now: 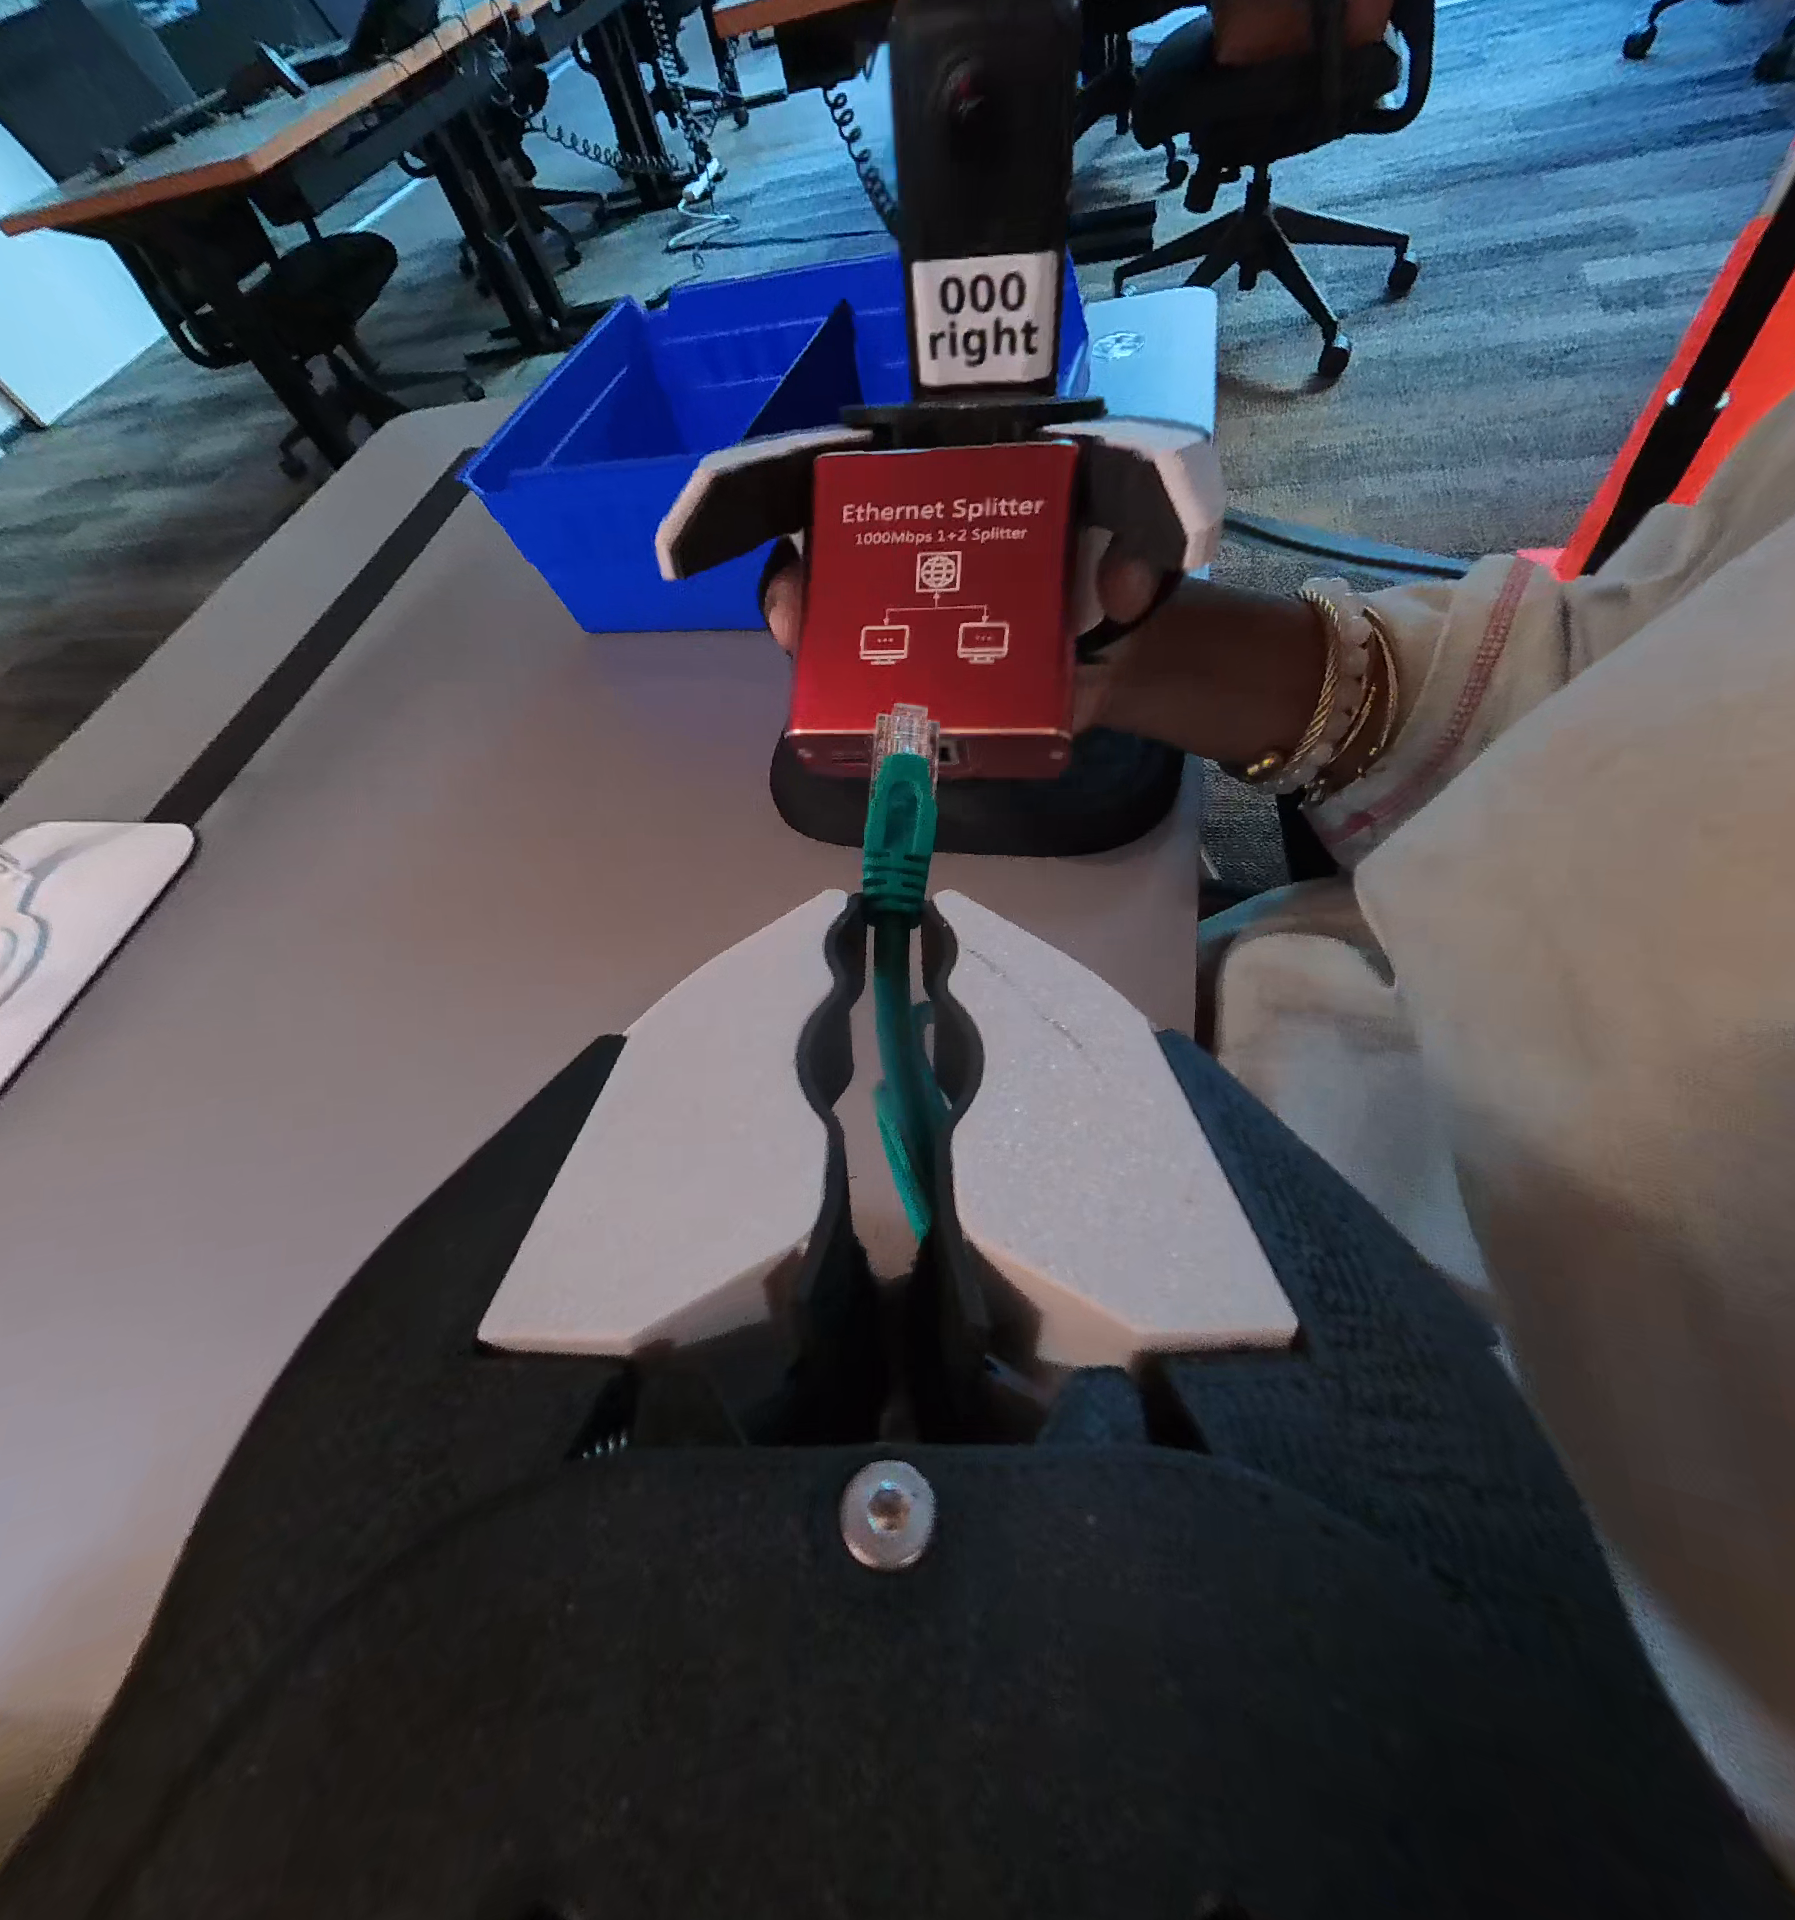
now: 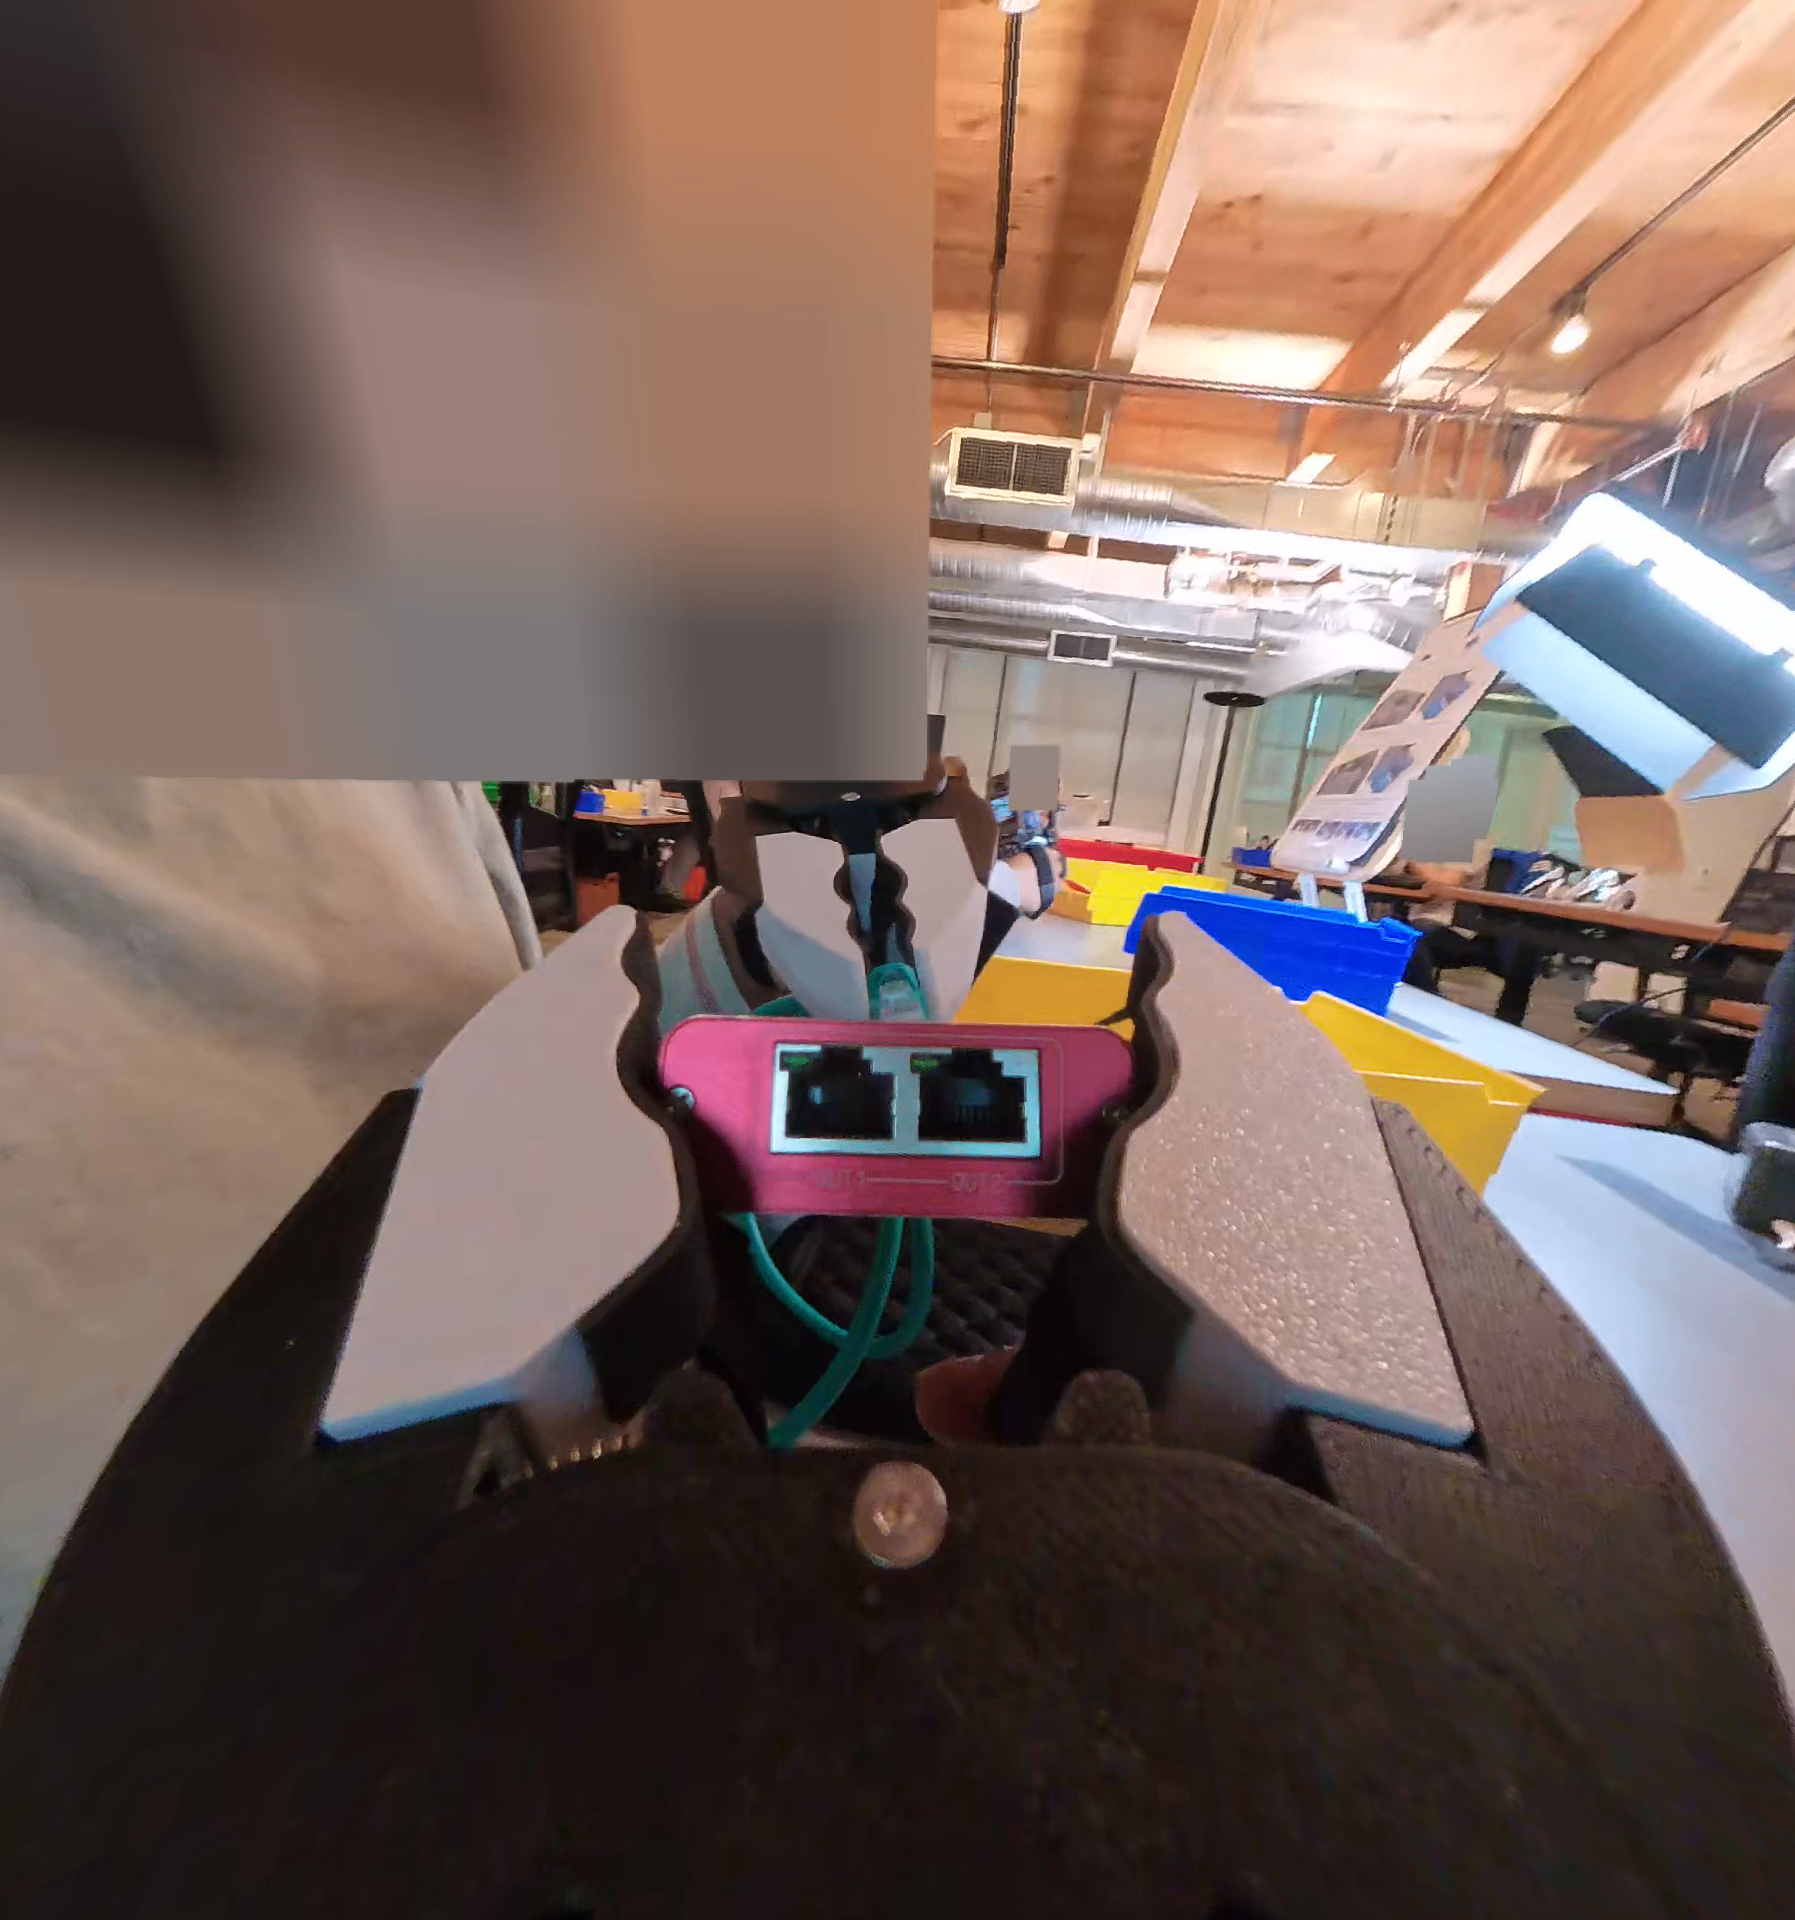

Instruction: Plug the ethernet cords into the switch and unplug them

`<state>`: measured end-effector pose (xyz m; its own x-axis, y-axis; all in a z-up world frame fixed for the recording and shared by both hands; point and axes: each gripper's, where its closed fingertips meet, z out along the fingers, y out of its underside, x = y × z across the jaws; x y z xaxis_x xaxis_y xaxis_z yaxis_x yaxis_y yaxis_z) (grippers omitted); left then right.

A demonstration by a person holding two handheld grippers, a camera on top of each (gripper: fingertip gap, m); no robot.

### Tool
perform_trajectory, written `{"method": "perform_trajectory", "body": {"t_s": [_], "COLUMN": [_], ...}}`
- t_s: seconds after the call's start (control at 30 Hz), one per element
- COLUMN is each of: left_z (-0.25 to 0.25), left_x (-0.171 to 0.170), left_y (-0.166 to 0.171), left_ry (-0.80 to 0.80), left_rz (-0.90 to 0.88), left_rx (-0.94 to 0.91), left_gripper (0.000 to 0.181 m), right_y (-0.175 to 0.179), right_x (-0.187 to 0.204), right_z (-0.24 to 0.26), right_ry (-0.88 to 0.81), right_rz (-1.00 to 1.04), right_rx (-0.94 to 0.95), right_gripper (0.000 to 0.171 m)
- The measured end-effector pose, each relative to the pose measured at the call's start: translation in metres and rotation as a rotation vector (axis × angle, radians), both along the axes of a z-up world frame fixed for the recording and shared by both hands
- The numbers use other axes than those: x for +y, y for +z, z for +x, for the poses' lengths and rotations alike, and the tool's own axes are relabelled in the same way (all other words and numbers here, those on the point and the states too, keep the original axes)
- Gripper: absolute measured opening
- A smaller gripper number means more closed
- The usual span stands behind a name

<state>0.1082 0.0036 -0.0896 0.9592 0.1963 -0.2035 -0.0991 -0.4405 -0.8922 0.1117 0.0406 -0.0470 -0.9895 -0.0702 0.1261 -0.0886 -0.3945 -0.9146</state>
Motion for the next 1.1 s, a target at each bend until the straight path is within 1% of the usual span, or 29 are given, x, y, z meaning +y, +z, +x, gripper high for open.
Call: {"method": "perform_trajectory", "body": {"t_s": [0.1, 0.3, 0.37, 0.6, 0.87, 1.0, 1.1], "left_z": [-0.004, 0.001, 0.005, 0.004, 0.000, 0.001, 0.001], "left_x": [0.005, 0.014, 0.019, 0.019, 0.022, 0.026, 0.028], "left_y": [-0.004, -0.007, -0.006, 0.002, 0.003, -0.003, 0.001], "left_ry": [0.008, -0.036, -0.068, -0.111, -0.046, -0.048, -0.056], "left_rz": [0.008, 0.025, 0.046, 0.155, 0.137, 0.116, 0.149], "left_rx": [-0.051, -0.107, -0.131, -0.268, -0.156, -0.146, -0.142], "left_gripper": [0.010, 0.010, 0.010, 0.010, 0.010, 0.010, 0.010], "right_y": [0.002, 0.021, 0.023, 0.025, 0.026, 0.025, 0.022], "right_x": [0.003, 0.019, 0.018, 0.021, 0.022, 0.025, 0.027], "right_z": [-0.002, 0.001, 0.004, 0.011, 0.008, 0.008, 0.006], "right_ry": [-0.004, 0.062, 0.076, 0.064, 0.043, 0.038, 0.038], "right_rz": [-0.038, -0.233, -0.247, -0.264, -0.264, -0.282, -0.271], "right_rx": [-0.002, -0.021, -0.006, 0.067, 0.067, 0.062, 0.054], "right_gripper": [0.088, 0.087, 0.087, 0.087, 0.087, 0.087, 0.087]}}
